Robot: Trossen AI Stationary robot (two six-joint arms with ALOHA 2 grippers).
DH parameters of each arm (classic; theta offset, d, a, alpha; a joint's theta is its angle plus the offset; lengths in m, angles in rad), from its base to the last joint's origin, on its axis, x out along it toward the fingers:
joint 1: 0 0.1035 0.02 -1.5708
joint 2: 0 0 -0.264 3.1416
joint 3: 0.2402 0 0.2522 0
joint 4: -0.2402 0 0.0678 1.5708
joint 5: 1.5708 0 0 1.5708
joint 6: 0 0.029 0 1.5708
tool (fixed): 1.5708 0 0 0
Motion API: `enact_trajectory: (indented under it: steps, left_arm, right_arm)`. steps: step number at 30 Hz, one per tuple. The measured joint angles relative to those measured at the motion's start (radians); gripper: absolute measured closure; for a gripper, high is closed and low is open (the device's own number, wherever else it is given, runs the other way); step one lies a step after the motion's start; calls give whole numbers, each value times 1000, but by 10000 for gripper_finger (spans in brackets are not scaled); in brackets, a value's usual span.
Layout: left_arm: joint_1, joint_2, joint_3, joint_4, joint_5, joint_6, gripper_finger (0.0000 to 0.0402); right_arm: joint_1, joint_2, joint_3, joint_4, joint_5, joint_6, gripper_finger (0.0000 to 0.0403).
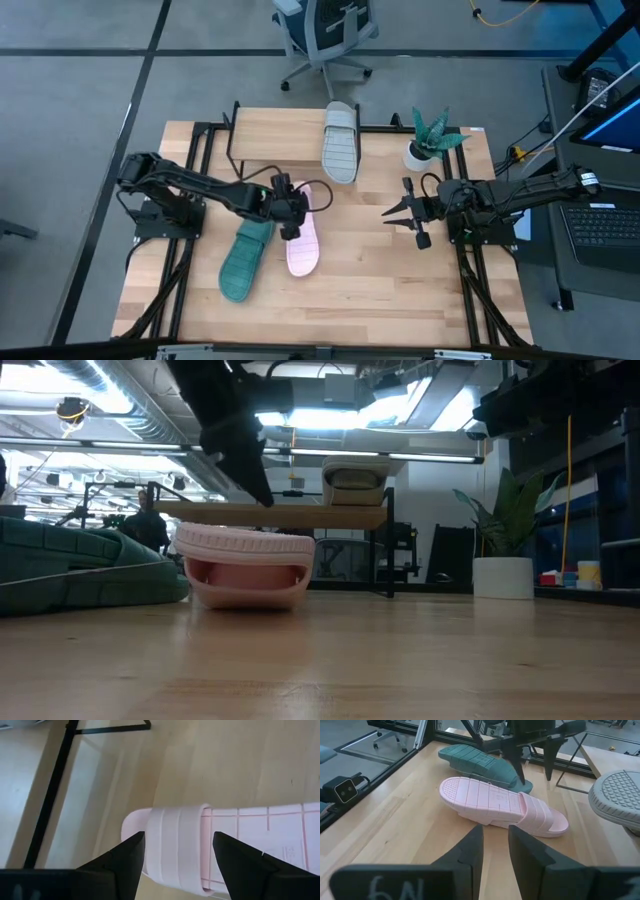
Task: Pick and place slippers onto the shelf
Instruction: Put the pair of pink slippers on the shelf
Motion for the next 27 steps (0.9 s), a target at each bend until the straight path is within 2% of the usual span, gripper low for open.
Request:
enact_trajectory:
  steps: [10,23,27]
  left_arm:
    - [0,6,0,4,7,49,175]
    - [11,6,0,4,23,12,175]
    - [12,46,-1,3,15,13,175]
  right_arm:
    - [0,0,0,-3,0,-8,311]
    - [0,0,0,-14,0,-16,311]
    - [0,0,0,-14,1,-35,311]
